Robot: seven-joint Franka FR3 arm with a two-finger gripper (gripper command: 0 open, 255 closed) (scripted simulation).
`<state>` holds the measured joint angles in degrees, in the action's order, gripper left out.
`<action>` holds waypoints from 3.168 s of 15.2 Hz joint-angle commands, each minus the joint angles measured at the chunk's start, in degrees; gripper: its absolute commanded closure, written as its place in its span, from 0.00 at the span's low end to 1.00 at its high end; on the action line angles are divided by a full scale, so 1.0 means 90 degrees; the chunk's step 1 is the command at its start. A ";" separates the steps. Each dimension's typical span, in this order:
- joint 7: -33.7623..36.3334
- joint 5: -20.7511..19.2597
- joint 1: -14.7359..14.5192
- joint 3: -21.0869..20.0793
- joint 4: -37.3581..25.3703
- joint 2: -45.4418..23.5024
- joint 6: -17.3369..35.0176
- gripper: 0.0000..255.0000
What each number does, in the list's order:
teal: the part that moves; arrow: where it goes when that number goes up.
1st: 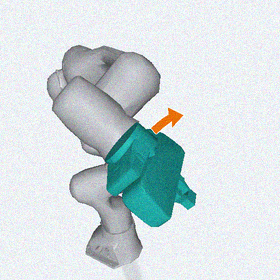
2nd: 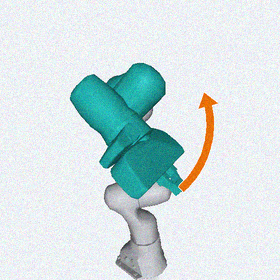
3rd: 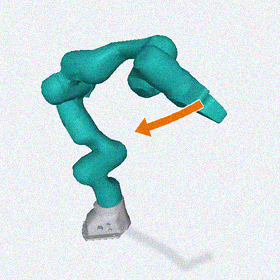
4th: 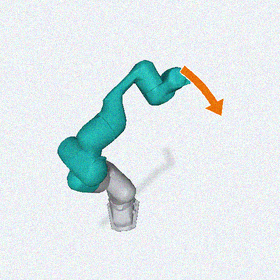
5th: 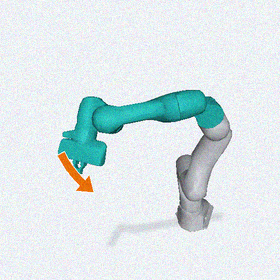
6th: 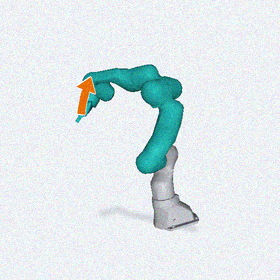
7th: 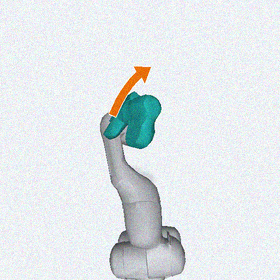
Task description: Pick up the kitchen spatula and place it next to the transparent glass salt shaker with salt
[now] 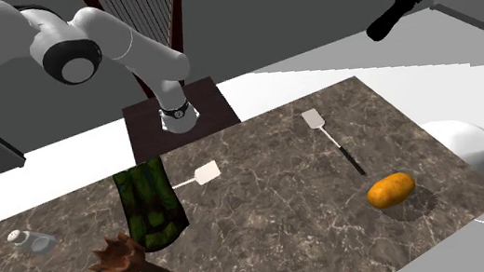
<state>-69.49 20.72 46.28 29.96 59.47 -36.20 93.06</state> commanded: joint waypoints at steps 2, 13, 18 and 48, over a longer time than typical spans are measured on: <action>-0.0050 0.0000 -0.0062 0.0001 0.0301 0.0022 0.0267 1.00; -0.0200 0.0034 -0.0267 -0.0015 0.1336 0.0057 0.1222 1.00; -0.0269 0.0084 -0.0312 -0.0043 0.1678 -0.0003 0.1605 1.00; -0.0319 0.0095 -0.0318 -0.0042 0.1830 0.0011 0.1735 0.00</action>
<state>-72.40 21.66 43.38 29.53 76.17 -36.23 109.07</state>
